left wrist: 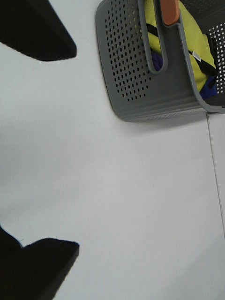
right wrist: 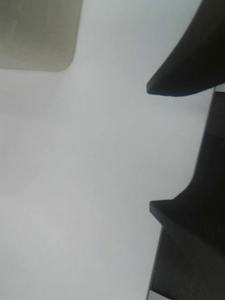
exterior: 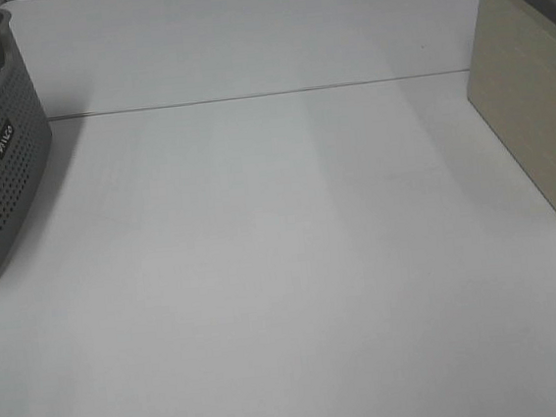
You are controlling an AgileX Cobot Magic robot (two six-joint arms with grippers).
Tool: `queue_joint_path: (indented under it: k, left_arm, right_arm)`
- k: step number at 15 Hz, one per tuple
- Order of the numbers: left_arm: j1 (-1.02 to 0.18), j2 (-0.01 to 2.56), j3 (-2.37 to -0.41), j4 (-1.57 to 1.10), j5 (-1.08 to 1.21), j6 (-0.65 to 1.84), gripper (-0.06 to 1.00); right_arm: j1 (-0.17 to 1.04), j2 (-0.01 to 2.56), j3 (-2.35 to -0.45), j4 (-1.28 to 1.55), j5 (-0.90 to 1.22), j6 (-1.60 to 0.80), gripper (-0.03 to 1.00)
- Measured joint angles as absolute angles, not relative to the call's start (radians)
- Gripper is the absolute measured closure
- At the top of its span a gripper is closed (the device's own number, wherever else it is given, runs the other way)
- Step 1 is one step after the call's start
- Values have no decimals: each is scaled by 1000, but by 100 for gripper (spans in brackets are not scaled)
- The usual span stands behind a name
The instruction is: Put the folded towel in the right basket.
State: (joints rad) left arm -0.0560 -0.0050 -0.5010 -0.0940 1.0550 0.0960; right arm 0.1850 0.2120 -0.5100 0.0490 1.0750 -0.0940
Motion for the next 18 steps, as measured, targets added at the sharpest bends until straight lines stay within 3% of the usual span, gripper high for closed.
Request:
queue_joint_path:
  k: [5,8,12,18]
  left_arm:
    - [-56,-5,-501,-94,1055,96,-3]
    - [-56,-5,-501,-94,1055,96,-3]
    - [-56,-5,-501,-94,1055,96,-3]
    - [-56,-5,-501,-94,1055,96,-3]
  right_arm:
    - [185,0,-510,90,1072,-149,36]
    - [168,-7,-510,96,1072,-151,36]
    - [55,-7,-510,104,1072,-152,36]
    - [52,-7,-510,104,1072,-154,36]
